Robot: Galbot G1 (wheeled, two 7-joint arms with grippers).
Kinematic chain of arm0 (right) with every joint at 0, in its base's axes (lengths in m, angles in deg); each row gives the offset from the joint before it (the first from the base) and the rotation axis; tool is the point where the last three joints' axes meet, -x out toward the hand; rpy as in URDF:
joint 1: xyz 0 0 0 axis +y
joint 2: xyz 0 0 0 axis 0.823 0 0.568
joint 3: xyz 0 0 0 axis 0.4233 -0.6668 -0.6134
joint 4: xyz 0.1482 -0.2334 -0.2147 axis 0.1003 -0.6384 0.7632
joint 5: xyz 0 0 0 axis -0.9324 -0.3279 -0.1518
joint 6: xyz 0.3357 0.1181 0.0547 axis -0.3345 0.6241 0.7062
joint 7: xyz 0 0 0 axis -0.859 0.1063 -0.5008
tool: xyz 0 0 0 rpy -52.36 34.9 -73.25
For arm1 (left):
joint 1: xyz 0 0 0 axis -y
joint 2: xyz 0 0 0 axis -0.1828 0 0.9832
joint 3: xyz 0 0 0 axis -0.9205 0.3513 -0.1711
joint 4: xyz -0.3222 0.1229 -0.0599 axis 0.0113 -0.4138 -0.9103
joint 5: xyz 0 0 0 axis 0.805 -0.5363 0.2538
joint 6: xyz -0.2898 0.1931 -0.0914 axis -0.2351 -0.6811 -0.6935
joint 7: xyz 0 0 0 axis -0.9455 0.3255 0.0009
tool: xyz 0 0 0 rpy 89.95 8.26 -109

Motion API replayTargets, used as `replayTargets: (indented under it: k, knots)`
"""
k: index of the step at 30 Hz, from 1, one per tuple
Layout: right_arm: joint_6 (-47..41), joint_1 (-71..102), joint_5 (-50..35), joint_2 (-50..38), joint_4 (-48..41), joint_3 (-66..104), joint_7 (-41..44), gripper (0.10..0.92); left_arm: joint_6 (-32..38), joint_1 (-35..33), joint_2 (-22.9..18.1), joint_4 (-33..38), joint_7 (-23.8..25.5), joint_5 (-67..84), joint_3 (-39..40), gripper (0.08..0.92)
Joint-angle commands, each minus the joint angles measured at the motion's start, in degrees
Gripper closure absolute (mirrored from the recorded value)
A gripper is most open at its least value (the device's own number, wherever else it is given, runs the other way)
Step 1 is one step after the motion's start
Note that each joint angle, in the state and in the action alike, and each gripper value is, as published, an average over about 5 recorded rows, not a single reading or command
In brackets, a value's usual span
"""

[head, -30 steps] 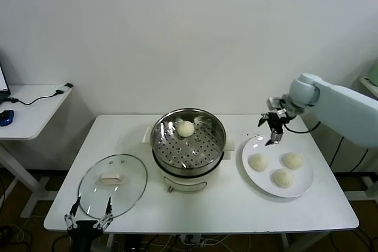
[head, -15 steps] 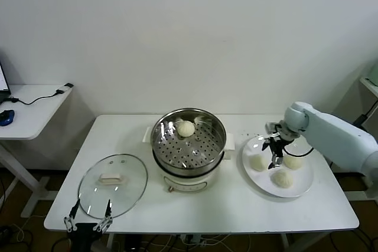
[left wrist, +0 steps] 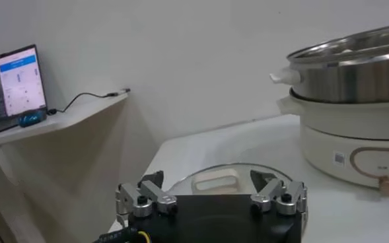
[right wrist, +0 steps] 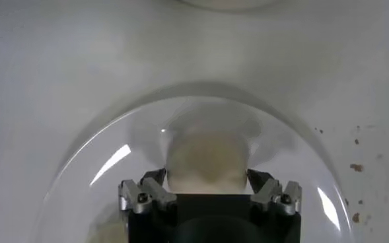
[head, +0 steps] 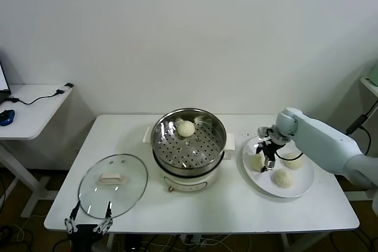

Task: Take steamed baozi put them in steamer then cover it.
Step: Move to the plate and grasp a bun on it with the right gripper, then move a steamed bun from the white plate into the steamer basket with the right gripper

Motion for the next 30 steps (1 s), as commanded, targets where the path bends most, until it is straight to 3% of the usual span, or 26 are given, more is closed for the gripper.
replayTargets:
  k: [1,11,21,30]
  knots:
    - [0.3,0.7,0.6,1.5,-2.0,0.9,0.3,0.251,-0.1,0.1,0.1,-0.1,0.0,-0.1,0.1,0.177]
    - [0.0,-7.7,-6.4,-1.3,0.6,-3.8,0.3,0.329,0.0,-0.1,0.1,0.0,0.0,0.0,0.1,0.177]
    - [-1.7,-37.3,-30.2,3.7,1.0,-25.4,1.2,0.323,0.0,0.3,0.2,0.4,0.1,0.2,1.1,0.177]
    - [-8.1,-45.6,-46.3,14.4,7.7,-31.0,-2.3,0.321,0.8,0.3,-0.1,0.3,0.1,0.3,2.2,0.177]
